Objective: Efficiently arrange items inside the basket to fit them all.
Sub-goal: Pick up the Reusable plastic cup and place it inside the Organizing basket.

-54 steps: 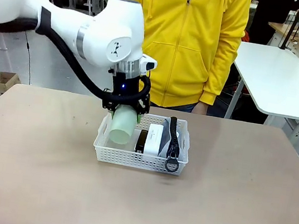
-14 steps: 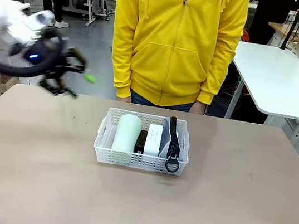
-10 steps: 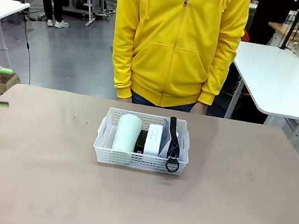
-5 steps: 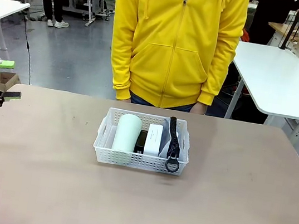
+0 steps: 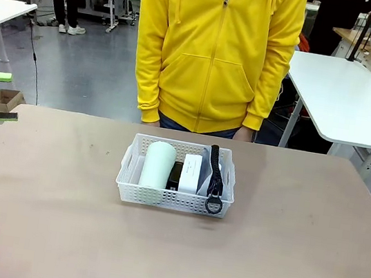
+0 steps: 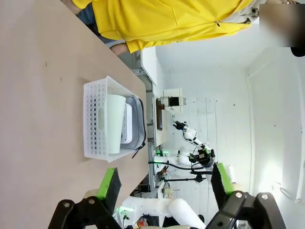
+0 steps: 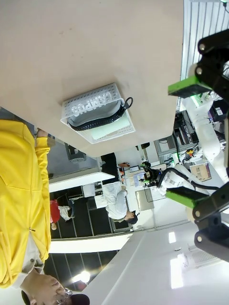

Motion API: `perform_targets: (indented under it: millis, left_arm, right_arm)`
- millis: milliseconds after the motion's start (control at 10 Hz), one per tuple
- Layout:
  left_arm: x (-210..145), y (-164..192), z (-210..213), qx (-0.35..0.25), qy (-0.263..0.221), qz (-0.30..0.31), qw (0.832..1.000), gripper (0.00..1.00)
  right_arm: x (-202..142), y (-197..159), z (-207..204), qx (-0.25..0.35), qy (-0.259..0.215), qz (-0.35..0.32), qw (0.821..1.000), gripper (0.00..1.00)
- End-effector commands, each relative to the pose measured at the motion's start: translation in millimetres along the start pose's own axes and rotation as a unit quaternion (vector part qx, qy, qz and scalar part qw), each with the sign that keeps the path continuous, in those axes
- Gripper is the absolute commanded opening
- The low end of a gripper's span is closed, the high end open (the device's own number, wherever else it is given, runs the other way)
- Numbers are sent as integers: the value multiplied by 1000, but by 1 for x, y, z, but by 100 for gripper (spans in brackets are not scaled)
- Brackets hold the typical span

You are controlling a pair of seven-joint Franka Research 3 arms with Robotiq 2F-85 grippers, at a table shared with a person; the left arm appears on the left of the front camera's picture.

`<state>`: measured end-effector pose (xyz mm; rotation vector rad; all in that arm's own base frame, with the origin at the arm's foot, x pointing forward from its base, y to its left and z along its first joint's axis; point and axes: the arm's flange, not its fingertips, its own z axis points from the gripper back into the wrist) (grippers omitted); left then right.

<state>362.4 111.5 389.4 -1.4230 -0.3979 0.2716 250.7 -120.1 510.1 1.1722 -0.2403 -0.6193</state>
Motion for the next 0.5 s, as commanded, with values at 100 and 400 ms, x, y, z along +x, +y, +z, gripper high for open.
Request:
perform_targets:
  millis: [100, 400]
  left_arm:
    - [-4, -5, -3, -2, -4, 4, 1000, 100]
    - [-4, -5, -3, -2, -4, 4, 1000, 100]
  right_arm:
    - [0, 3, -1, 12, 1, -1, 1000, 100]
    - [0, 3, -1, 12, 1, -1, 1000, 100]
